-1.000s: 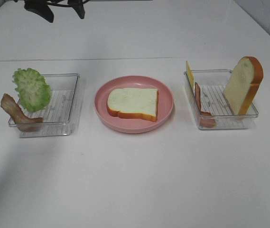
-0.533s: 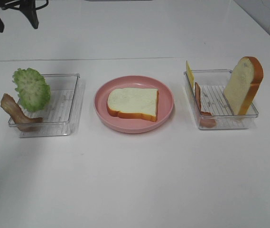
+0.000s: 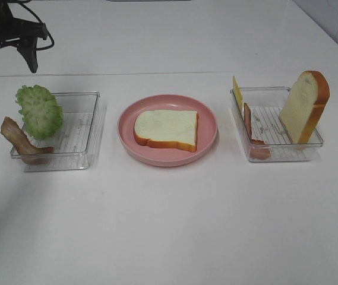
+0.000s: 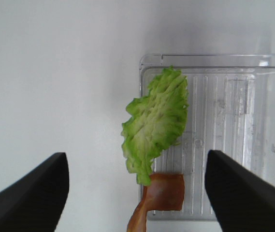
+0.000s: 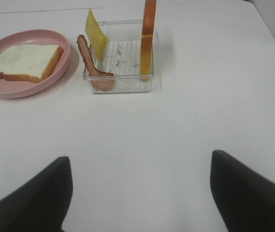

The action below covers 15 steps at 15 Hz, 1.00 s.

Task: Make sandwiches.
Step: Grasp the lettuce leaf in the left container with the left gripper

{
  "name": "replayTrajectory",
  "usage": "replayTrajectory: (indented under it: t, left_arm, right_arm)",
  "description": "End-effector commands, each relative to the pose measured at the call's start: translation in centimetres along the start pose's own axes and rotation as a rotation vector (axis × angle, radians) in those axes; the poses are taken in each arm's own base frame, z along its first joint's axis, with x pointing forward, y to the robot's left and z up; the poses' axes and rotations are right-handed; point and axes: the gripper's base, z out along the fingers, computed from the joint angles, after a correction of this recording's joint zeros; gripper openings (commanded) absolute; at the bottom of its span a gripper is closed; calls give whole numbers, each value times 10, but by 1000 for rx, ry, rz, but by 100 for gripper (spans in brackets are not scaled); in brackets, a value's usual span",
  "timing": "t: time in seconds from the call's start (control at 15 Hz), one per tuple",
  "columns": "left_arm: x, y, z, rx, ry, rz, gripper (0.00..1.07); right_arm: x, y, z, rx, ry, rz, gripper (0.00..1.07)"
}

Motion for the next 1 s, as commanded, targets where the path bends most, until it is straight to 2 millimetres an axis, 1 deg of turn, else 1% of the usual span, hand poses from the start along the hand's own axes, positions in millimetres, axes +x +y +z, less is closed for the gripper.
replayTrajectory:
  t: [0.07,0.2,0.27,0.4,0.47,0.6,0.67,0.73,0.93,1.0]
  left_arm:
    - [0,-2,32,0,41,-2,75]
    - [0,-4,53,22,56,-13,74]
    - [0,-6,61,33,60,-19,72]
    - [0,-6,71,38,66,-22,70]
    - [2,-6,81,35,80,-22,68]
    - [3,-6,87,33,90,-22,67]
    - [3,-6,90,32,94,-22,63]
    - [3,-6,91,32,95,-23,57]
    - [3,-6,91,32,95,-23,32]
    - [3,-6,91,32,95,-23,25]
  right_arm:
    - [1,0,-1,8,-28,-2,75]
    - [1,0,-1,8,-28,-2,75]
    - [1,0,-1,8,-28,-2,75]
    - [1,0,-1,8,-28,-2,75]
    - [1,0,-1,8,-28,-2,75]
    - [1,0,-1,8,-28,-2,75]
    - [1,0,-1,8,-28,-2,75]
    - [1,0,-1,8,-28,-2,75]
    - [1,0,-1,8,-28,-2,75]
    - [1,0,-1,8,-28,-2,75]
